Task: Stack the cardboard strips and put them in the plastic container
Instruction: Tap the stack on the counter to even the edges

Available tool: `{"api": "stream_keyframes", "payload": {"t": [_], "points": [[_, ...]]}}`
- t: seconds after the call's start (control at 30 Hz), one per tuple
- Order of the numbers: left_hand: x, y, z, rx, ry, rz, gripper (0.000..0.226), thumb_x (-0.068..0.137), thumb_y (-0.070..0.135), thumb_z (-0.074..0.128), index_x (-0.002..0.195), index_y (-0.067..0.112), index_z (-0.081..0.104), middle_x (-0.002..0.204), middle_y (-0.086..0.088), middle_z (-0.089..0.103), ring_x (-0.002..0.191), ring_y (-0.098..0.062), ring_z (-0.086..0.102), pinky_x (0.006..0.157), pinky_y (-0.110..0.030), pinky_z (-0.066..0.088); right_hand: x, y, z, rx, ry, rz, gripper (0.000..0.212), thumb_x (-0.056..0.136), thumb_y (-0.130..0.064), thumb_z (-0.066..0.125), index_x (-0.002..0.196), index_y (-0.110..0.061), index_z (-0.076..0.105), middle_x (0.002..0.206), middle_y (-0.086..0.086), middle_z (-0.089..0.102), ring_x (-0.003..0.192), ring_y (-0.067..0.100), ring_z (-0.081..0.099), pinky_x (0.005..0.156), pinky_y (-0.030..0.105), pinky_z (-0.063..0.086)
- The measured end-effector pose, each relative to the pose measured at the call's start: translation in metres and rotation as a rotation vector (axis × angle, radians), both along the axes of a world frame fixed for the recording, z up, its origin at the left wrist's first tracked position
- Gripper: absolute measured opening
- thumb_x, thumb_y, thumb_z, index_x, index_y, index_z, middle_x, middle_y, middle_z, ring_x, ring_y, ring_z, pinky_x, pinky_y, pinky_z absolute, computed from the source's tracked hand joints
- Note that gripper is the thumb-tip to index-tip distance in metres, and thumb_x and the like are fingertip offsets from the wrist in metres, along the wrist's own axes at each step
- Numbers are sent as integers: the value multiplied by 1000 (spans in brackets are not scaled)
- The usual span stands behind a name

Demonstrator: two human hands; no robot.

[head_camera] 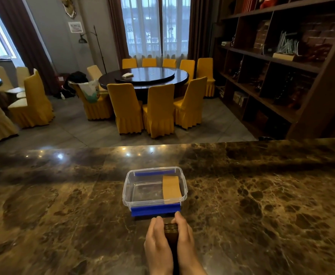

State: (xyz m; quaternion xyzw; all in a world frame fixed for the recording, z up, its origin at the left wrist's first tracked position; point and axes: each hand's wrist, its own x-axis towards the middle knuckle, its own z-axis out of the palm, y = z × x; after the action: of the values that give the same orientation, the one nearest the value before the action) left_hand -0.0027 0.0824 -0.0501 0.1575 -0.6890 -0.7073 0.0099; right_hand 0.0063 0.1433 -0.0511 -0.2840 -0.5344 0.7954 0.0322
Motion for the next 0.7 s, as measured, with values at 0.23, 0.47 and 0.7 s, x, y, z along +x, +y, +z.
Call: {"api": "stream_keyframes", "payload": {"t": [0.23, 0.47, 0.7], "points": [[-1, 6, 21, 137, 173, -34, 94, 83, 87, 36, 102, 4, 75, 98, -25, 76, 112, -36, 68, 77, -14, 50, -7, -3, 3, 204, 90, 9, 32, 102, -39, 51, 92, -23, 77, 92, -6, 75, 84, -4, 69, 71, 12, 54], [-10, 0, -3, 41, 208, -136, 54, 78, 66, 43, 79, 16, 65, 73, 7, 72, 67, -3, 66, 67, -20, 53, -4, 4, -3, 170, 92, 35, 38, 80, -53, 56, 77, -20, 74, 72, -4, 76, 65, -1, 70, 55, 9, 51], [-7, 0, -7, 25, 226, -98, 50, 84, 60, 42, 76, 16, 64, 72, 7, 70, 66, -2, 64, 64, -15, 50, 3, 0, 2, 155, 124, 34, 46, 84, -50, 50, 92, -14, 78, 90, 7, 79, 85, 17, 75, 69, 23, 57]]}}
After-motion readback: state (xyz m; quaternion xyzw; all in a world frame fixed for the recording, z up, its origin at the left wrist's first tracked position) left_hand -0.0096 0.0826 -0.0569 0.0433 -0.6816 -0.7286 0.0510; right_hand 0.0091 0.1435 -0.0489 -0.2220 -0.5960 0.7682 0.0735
